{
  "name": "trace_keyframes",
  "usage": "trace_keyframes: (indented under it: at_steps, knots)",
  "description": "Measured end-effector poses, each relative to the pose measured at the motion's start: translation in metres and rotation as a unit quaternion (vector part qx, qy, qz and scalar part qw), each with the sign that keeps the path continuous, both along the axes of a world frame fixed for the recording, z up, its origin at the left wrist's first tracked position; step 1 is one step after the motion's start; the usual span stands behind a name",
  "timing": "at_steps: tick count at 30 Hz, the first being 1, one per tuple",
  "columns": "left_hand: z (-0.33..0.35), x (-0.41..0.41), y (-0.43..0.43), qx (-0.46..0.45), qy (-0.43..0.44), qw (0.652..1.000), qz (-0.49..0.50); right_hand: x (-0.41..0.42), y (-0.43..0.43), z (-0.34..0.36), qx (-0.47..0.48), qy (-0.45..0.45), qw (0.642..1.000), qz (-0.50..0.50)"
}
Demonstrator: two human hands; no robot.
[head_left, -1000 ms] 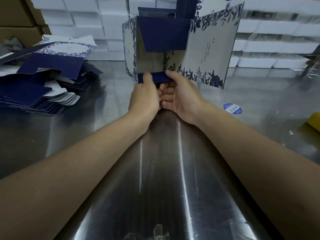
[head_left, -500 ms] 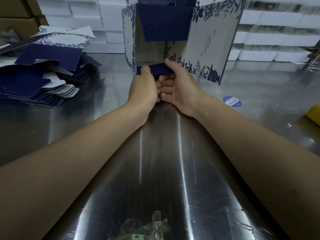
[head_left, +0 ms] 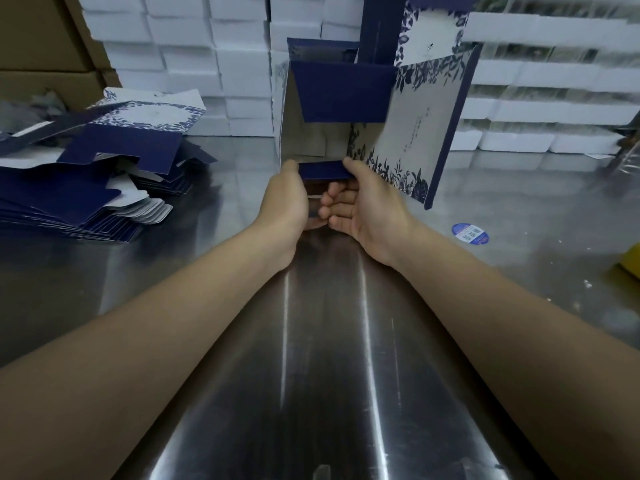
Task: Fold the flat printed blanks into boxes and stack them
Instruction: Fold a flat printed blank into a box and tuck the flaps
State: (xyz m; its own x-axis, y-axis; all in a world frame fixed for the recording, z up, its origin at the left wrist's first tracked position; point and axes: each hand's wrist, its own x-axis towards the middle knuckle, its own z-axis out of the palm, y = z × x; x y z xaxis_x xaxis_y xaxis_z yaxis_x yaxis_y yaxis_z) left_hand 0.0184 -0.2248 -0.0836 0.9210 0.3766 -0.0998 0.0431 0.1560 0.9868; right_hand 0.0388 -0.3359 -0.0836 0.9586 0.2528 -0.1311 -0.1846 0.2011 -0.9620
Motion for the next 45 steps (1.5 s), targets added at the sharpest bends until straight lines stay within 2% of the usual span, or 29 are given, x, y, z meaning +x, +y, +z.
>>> trace_keyframes:
  at_steps: [23,45]
  knots:
    - [-0.0009,-0.0027,-0.0021,0.018,-0.013,1.0,-0.012,0.001,-0.0013,-0.0009,-0.004,-0.009,1.0,0.005]
    - [-0.001,-0.0012,-0.0001,-0.004,-0.008,1.0,-0.02,-0.0002,-0.0013,-0.0001,-0.017,-0.003,1.0,-0.002]
